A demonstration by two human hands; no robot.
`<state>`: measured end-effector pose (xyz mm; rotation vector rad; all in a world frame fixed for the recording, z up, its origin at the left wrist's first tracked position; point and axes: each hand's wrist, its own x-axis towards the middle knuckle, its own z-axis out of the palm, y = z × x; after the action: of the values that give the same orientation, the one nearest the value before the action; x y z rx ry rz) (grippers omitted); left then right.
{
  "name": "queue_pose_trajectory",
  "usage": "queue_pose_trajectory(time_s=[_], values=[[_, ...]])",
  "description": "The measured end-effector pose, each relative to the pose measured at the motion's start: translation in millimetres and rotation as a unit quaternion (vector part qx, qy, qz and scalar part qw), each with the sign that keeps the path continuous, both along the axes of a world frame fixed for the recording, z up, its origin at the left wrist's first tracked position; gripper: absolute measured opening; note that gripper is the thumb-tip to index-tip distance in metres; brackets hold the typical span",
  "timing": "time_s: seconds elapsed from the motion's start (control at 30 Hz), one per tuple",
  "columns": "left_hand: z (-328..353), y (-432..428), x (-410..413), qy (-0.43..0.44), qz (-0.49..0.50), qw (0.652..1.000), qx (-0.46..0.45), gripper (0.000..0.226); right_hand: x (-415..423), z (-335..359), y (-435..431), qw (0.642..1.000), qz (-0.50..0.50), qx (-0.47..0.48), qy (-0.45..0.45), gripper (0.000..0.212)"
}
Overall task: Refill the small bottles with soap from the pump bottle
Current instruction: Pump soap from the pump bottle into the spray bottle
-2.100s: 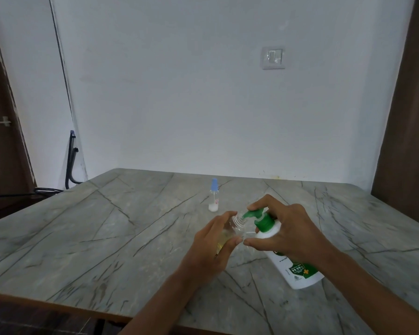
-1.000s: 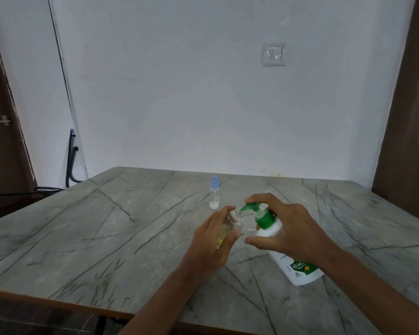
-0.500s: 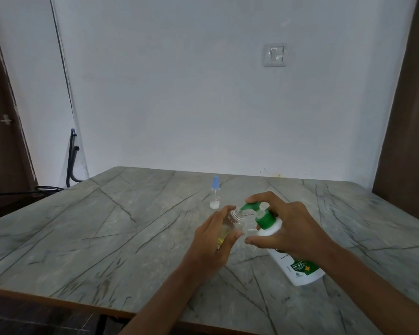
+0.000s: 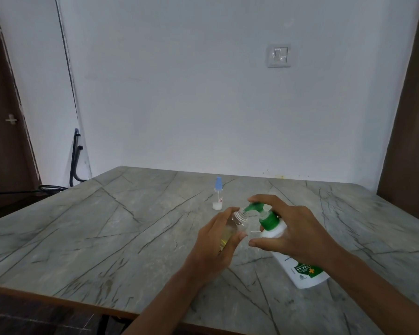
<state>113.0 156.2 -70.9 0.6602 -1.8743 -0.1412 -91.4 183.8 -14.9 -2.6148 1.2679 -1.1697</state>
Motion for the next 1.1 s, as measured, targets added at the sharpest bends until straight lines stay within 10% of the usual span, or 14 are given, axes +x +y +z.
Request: queue_pose_trajectory(time_s=[1.1], values=[[-0.8, -1.3, 0.4, -0.005, 0.003, 1.000, -0.004, 0.040, -1.9, -2.6, -3.0, 1.000, 0.011, -0.011, 0.007, 0.075]])
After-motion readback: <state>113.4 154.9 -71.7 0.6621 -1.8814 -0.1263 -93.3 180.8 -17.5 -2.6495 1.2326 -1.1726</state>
